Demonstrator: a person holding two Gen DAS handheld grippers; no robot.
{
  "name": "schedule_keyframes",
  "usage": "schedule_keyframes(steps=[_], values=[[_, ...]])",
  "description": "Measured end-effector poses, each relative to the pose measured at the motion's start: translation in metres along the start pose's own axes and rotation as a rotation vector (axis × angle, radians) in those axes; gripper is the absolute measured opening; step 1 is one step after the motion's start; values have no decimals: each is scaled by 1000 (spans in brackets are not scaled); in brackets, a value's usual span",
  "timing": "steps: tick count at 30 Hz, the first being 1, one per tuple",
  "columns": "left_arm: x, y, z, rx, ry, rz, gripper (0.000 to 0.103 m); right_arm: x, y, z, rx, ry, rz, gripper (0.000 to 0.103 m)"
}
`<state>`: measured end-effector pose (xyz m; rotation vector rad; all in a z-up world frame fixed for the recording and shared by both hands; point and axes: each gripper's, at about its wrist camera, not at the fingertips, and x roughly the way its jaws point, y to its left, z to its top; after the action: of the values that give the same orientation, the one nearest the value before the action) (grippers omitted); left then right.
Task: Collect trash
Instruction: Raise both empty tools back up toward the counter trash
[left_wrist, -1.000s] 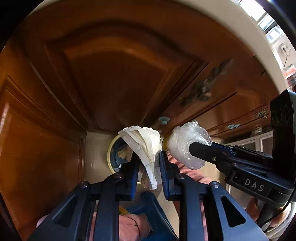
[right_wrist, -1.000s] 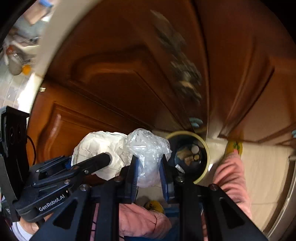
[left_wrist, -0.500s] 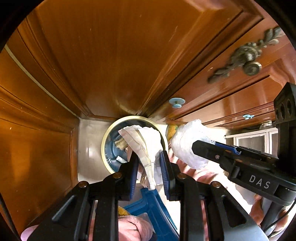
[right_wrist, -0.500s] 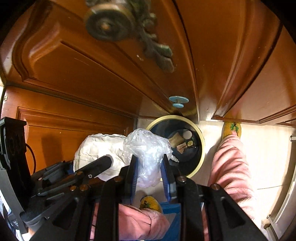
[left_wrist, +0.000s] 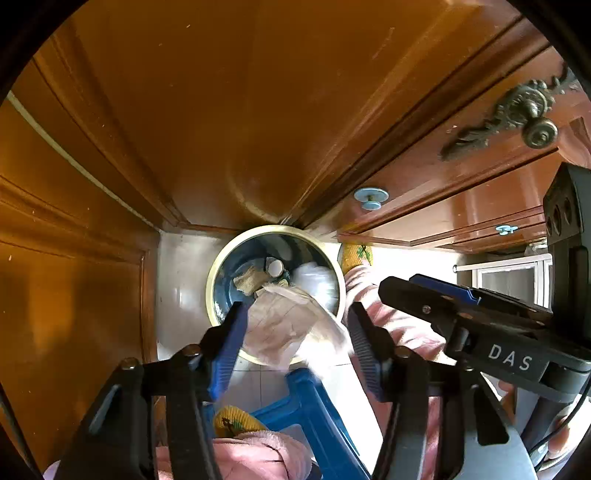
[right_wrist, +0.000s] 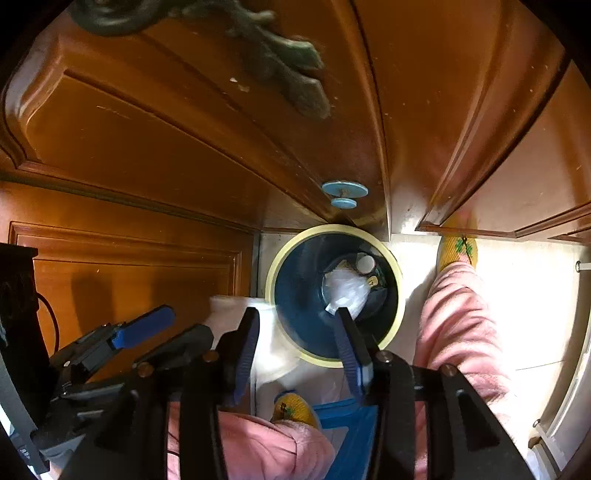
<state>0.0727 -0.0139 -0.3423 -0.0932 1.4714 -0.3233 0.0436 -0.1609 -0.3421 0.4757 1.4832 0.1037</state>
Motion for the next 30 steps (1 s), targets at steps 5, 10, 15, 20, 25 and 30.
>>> schedule_keyframes(steps=[5,10,15,20,25,30], values=[[1,4,-1,-17,-7,16,68,0,0,0,9,1,2,43],[-2,4,-2,-24,-24,19,68,0,-1,-1,9,-1,3,43],[-8,5,-2,-31,-55,19,68,-3,1,-1,6,-7,13,43],[-23,5,-3,-44,-92,21,68,-14,3,-3,4,-25,18,43],[-52,1,-4,-56,-160,10,68,-38,12,-4,-4,-64,30,43],[-90,-7,-9,-21,-244,26,69,-73,27,-10,-41,-136,41,43]])
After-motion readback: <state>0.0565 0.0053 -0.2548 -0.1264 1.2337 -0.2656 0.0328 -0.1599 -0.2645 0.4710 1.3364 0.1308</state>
